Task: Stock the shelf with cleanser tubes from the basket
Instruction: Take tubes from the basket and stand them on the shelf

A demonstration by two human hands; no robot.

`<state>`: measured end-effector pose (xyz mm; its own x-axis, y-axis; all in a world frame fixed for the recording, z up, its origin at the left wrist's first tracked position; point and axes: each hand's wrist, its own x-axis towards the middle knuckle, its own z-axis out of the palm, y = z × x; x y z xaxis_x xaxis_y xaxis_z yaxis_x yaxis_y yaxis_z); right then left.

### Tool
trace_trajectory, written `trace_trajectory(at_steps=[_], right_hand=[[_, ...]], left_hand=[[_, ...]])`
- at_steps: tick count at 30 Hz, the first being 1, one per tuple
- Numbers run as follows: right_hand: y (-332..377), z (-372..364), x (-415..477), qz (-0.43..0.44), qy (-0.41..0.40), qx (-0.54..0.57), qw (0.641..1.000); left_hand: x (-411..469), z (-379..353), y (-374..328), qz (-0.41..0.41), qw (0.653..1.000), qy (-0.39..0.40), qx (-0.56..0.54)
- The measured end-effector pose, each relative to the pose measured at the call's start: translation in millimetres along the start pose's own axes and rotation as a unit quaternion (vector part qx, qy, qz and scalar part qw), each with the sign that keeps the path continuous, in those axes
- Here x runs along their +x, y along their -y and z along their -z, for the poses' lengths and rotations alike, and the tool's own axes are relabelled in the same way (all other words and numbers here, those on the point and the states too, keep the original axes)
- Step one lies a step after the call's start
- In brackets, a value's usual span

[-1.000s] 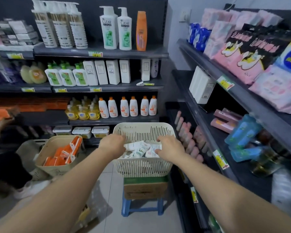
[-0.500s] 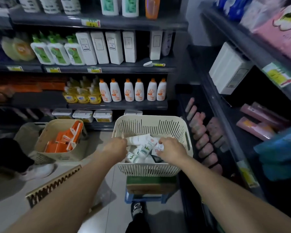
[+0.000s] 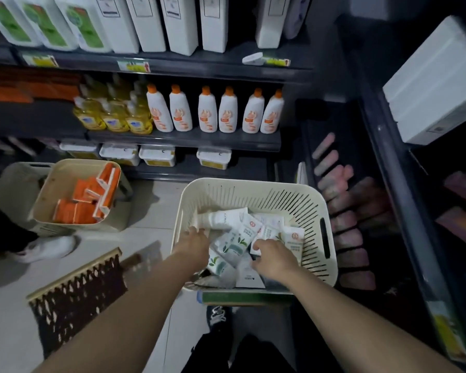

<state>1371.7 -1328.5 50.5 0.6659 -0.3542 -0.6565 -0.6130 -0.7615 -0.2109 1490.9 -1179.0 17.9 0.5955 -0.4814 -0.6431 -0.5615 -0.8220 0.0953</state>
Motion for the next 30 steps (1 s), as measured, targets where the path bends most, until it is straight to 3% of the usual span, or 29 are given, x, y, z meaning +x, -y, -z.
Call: trace_trajectory(at_steps=[6,9,14,20,25,30], right_hand=[[-11.4,-24.1,32.9,-0.029,0.086,0.026,0.996],[-18.5,-42.9,50.0,-0.07,0.132,0.036,0.988],[-27.3,-72.5,69.9,-0.107,0.169,0.088,0.976],[-23.8,-78.1,79.1,-0.153,0.187,0.161,0.957],[-38.2,-59.0,79.7,-0.196,0.103,0.221,0.95],[-43.6,-40.9,73.6,-0.125,-0.043,0.165,0.978]], left_hand=[[27.9,-17.0,0.1,0.045,0.994,0.012,-0.094],[39.6,-22.5,-2.3,0.067,0.995,-0.006,-0.075],[48.2,-35.5,-12.7,0.021,0.999,-0.03,-0.03],[57.1,-38.7,-6.1,0.071,0.995,-0.043,-0.051],[58.2,-35.6,-18.1,0.083,0.996,-0.005,-0.036],[67.7,-36.5,-12.5,0.125,0.979,-0.041,-0.158]])
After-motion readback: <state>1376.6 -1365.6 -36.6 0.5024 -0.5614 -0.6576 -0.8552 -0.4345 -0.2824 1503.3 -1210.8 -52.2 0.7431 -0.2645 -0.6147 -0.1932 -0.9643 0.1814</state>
